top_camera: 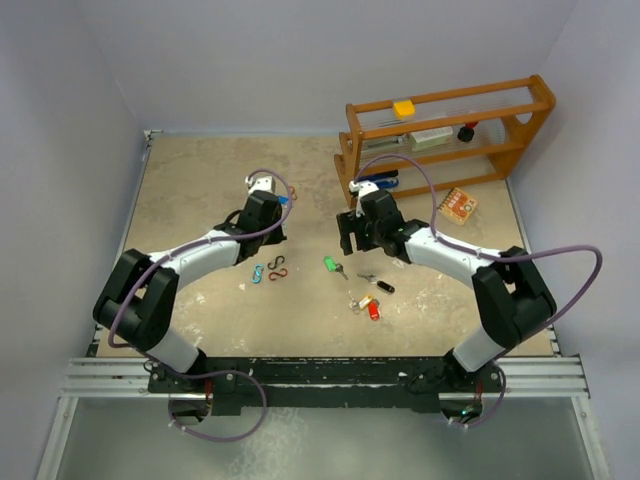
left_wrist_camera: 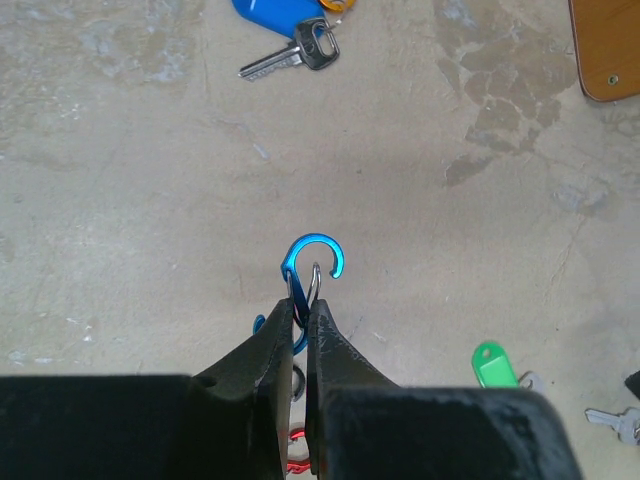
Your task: Put the keys on the keyring
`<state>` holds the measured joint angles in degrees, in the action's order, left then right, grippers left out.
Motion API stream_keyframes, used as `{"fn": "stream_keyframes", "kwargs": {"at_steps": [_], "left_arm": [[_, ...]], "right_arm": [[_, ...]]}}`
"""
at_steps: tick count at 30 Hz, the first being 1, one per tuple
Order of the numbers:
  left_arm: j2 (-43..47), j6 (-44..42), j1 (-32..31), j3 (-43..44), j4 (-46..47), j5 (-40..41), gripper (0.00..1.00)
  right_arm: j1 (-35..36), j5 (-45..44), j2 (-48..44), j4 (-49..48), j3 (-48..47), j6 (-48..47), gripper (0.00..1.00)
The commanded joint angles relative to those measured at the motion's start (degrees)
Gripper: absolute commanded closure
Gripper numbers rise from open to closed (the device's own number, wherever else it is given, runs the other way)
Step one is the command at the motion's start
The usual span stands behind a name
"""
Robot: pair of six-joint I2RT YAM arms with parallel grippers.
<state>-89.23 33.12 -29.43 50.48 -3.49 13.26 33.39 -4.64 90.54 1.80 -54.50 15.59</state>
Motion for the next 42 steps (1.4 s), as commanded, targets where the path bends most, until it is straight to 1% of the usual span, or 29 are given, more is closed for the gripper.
{"fn": "stream_keyframes", "kwargs": {"at_steps": [1, 6, 12, 16, 22, 31, 42], "left_arm": [[-0.75, -1.09, 0.47, 3.20, 1.62, -2.81, 1.00], [-0.85, 0.05, 2.60, 3.22, 1.42, -3.57, 1.00], [0.05, 0.96, 4.83, 2.07, 2.35, -4.19, 1.00], [0.59, 1.00, 5.52, 1.24, 2.86, -4.97, 1.00], [1.07, 1.24, 5.76, 0.25, 3.48, -5.78, 1.00], [0.69, 1.32, 5.90, -0.42, 4.53, -6.34, 1.00], [0.26, 1.42, 6.18, -0.81, 5.45, -6.90, 1.00]], "right_arm": [[0.97, 5.74, 0.27, 1.01, -3.14, -2.28, 0.19], [3.66, 6.74, 2.23, 2.50, -4.64, -1.46, 0.23], [7.46, 3.72, 6.42, 6.34, -7.77, 3.21, 0.24], [8.97, 1.91, 8.87, 8.48, -9.38, 6.68, 0.28], [9.36, -0.77, 10.31, 10.44, -10.14, 8.84, 0.37], [9.36, -0.80, 11.06, 11.54, -10.97, 9.54, 0.51], [9.41, -1.16, 10.43, 11.40, -11.20, 9.21, 0.54]]}}
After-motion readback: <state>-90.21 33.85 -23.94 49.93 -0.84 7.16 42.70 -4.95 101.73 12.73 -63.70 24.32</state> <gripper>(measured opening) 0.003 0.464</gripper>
